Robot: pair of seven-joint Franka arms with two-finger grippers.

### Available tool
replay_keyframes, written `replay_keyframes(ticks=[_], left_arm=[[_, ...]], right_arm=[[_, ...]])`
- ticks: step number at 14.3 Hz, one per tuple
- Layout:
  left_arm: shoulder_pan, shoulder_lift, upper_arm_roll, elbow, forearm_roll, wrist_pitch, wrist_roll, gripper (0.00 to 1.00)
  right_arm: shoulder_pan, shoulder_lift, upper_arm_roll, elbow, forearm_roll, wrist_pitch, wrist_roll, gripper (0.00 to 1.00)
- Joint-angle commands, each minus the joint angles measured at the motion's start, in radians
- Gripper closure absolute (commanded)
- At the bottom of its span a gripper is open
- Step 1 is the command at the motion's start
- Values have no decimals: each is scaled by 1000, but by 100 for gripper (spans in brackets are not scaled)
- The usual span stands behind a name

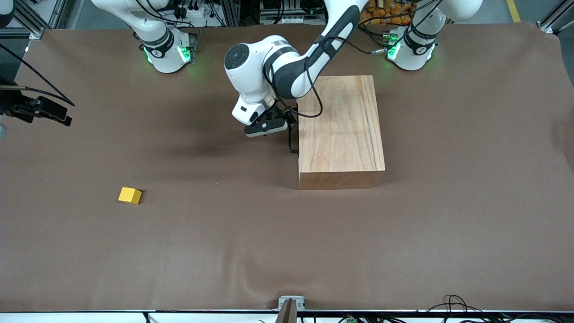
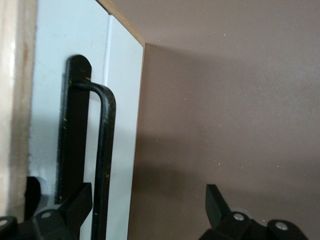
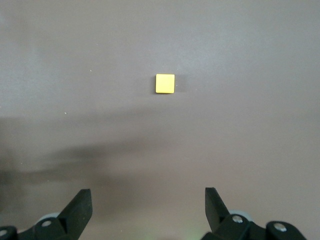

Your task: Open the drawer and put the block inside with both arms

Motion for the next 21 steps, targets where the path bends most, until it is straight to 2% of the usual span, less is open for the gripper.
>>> replay_keyframes(ticks=[1,2,11,14,21], left_arm=[[-5,15,5,19,25,-19,17,0],[-5,18,5,19,27,-19,32,0],[-3,22,5,16,24,-21,82,0],[0,36,5,16,21,27,85,0],[1,24,1,24,10,90,82,0]], right_arm=[[-41,22,5,5,41,-4,11,0],[-50,36,5,12,73,1,8,0],[-78,66,5,54,64,6,5,0],[-67,97,9,54,56,33,1,0],[-66,103,9,51,47,58,1,0]])
